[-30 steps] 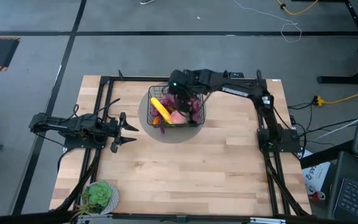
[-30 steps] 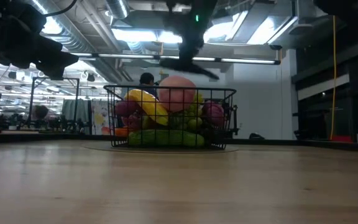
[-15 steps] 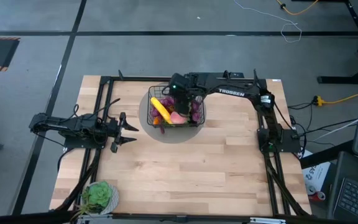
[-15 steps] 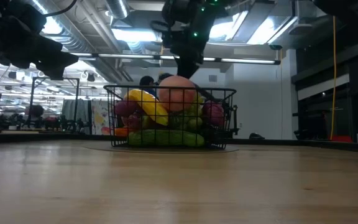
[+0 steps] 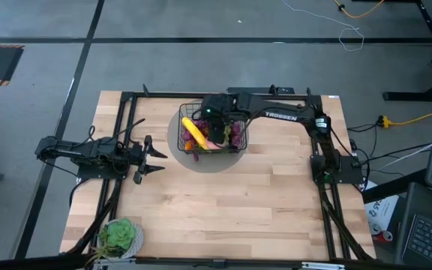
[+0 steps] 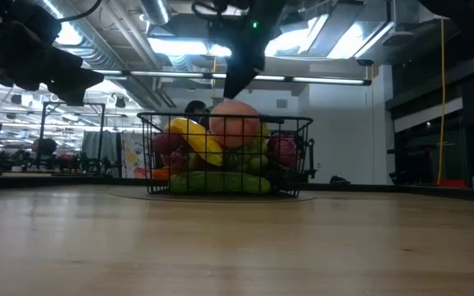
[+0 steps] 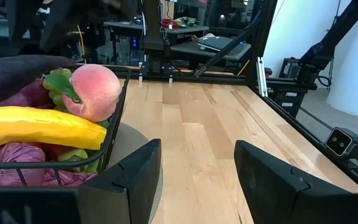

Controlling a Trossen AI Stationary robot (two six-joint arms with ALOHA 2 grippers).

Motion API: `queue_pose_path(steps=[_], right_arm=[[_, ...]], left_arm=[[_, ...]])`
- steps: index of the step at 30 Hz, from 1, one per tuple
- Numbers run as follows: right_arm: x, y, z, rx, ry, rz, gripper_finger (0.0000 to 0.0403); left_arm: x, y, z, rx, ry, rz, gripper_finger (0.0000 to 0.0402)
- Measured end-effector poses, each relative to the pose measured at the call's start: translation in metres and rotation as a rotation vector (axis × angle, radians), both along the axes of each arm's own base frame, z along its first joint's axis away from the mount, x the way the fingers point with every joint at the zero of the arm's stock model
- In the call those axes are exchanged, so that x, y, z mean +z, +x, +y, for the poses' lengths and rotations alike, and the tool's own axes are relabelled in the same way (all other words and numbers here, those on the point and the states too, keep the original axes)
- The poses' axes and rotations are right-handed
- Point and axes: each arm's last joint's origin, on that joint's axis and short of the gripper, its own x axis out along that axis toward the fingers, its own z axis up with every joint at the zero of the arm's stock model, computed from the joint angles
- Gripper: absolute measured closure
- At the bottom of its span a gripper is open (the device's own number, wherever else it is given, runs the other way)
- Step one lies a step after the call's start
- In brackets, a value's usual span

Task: Build produce basket
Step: Put the purple eggplant into the wire basket

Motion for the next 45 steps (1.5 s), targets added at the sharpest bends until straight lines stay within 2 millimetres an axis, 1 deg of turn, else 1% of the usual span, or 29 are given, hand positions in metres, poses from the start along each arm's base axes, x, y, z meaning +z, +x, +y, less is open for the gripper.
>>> queue_pose_path(steps=[6, 10, 13, 19, 24, 27, 30, 32, 36, 39, 45], right_arm=[[0.040, -0.010, 0.022, -0.002, 0.025, -0.005, 0.0245], [0.056, -0.016, 0.035, 0.011, 0.034, -0.009, 0.0244], [0.055, -0.015, 0.043, 0.069, 0.014, 0.013, 0.0244], [0.048, -0.017, 0.053, 0.164, -0.011, 0.098, 0.0244], [0.045, -0.022, 0.060, 0.142, 0.014, 0.148, 0.0244], [0.042, -0.030, 0.066, 0.123, 0.051, 0.232, 0.0244], [0.040, -0.039, 0.070, 0.055, 0.097, 0.307, 0.0244], [0.041, -0.037, 0.074, 0.043, 0.103, 0.280, 0.0244], [0.041, -0.036, 0.081, 0.070, 0.098, 0.278, 0.0244], [0.039, -0.032, 0.085, 0.084, 0.094, 0.252, 0.0244], [0.041, -0.024, 0.087, 0.091, 0.089, 0.168, 0.0244]], left_arm=[[0.000, 0.000, 0.000, 0.000, 0.000, 0.000, 0.0202], [0.000, 0.000, 0.000, 0.000, 0.000, 0.000, 0.0202], [0.000, 0.000, 0.000, 0.000, 0.000, 0.000, 0.0202], [0.000, 0.000, 0.000, 0.000, 0.000, 0.000, 0.0202], [0.000, 0.000, 0.000, 0.000, 0.000, 0.000, 0.0202], [0.000, 0.000, 0.000, 0.000, 0.000, 0.000, 0.0202], [0.000, 0.000, 0.000, 0.000, 0.000, 0.000, 0.0202], [0.000, 0.000, 0.000, 0.000, 0.000, 0.000, 0.0202], [0.000, 0.000, 0.000, 0.000, 0.000, 0.000, 0.0202], [0.000, 0.000, 0.000, 0.000, 0.000, 0.000, 0.0202], [0.000, 0.000, 0.000, 0.000, 0.000, 0.000, 0.0202]])
